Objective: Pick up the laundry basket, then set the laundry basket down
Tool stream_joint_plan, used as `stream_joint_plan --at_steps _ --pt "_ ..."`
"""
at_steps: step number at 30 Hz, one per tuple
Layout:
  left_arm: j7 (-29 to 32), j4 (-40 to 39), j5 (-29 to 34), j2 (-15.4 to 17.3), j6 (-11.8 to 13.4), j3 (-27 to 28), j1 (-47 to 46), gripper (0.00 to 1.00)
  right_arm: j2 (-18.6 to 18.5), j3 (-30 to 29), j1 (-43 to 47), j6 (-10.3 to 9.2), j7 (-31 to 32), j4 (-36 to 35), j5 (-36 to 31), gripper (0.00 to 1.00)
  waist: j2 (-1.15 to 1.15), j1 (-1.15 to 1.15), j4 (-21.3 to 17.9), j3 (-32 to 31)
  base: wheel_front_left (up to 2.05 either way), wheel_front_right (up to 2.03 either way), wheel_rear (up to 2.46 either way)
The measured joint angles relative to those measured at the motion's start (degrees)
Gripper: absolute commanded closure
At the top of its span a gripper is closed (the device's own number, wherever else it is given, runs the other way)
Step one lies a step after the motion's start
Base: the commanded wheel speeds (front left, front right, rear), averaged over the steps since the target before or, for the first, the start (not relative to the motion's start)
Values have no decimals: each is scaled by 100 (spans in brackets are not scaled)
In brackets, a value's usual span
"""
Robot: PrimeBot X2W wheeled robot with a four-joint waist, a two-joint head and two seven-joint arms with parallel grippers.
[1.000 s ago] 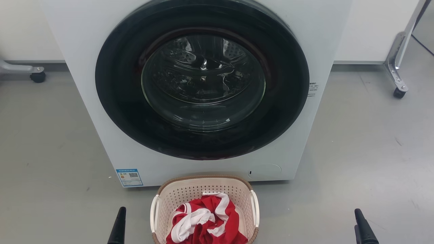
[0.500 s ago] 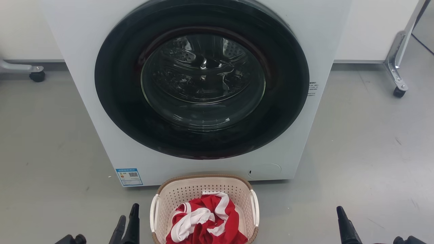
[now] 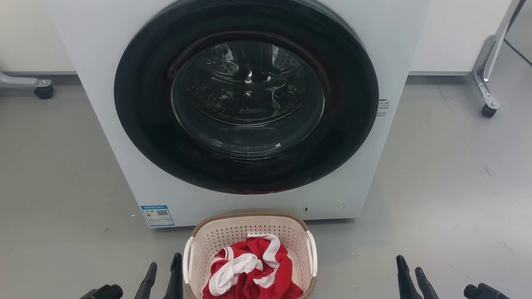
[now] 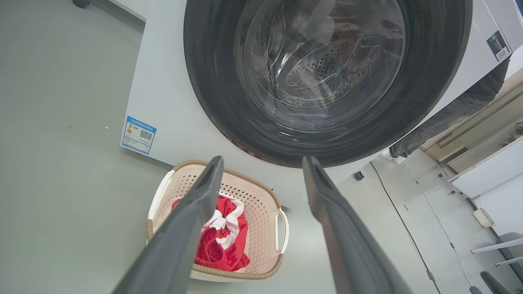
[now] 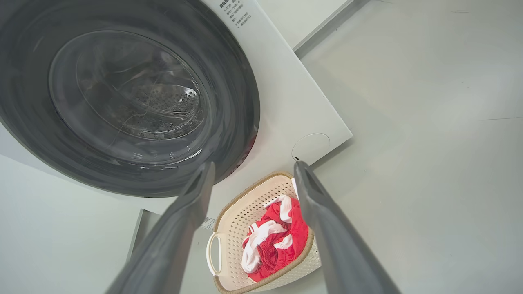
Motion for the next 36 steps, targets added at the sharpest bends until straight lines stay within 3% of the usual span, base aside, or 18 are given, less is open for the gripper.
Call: stream_joint_plan --at_steps 36 --pt "-755 -165 3009 27 483 -660 229 0 -20 849 110 -497 -736 -186 -2859 0 0 0 -6 78 0 0 0"
